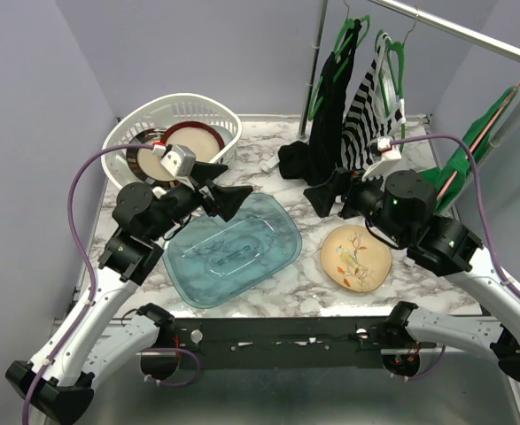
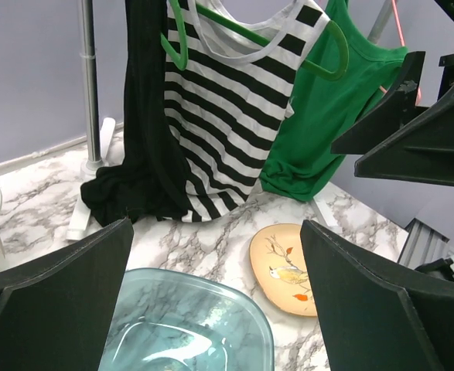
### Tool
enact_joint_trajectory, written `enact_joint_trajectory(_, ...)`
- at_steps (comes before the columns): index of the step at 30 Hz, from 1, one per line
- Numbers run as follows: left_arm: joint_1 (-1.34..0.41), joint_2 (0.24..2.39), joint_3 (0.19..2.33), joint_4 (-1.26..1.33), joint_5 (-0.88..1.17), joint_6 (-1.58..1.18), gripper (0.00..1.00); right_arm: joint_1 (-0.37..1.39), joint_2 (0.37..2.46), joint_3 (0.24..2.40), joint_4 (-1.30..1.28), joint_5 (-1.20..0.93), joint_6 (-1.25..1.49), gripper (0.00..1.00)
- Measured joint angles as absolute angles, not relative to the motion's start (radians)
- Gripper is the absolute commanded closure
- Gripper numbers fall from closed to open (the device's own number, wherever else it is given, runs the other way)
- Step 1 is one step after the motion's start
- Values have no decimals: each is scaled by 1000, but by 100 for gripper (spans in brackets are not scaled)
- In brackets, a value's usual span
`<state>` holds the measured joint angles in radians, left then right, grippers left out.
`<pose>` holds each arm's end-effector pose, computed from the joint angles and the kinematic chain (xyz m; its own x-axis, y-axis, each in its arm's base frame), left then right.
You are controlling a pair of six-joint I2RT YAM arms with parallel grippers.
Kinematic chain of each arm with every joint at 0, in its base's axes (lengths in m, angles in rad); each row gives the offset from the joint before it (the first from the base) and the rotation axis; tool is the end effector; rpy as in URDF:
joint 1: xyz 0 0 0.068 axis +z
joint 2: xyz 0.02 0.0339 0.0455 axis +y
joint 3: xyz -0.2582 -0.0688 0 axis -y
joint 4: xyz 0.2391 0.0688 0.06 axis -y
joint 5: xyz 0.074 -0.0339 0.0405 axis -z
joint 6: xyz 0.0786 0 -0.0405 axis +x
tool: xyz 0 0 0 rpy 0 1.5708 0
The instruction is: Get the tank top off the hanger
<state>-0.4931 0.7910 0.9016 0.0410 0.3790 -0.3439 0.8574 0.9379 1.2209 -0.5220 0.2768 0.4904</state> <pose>0.1754 -0.1273 0.4053 -0.1317 -0.2848 -0.9495 0.7622 0.5833 -0.2807 0.1638 0.1564 0.4107 -0.3974 0.2331 -0.8875 -0.4154 0.8167 0.4005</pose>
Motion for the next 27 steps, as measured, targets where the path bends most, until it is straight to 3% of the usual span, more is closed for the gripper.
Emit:
enact_joint_trajectory(13, -493, 791, 902, 39, 360, -337, 1, 857, 920, 1298, -510, 358, 471, 1)
enact_joint_trajectory(17, -493, 791, 902, 39, 350, -337, 1, 857, 905, 1343, -471, 404, 386, 9)
enact_joint_trajectory(21, -493, 792, 902, 36, 340, -334, 1, 858, 933, 1441, -437, 564, 276, 11)
enact_joint_trajectory(25, -493, 795, 902, 35, 334, -333, 1, 849, 1007, 1566, -335, 866, 70, 24)
enact_joint_trajectory(27, -493, 795, 902, 35, 332, -333, 1, 813, 1023, 1577, -257, 967, -38, 25)
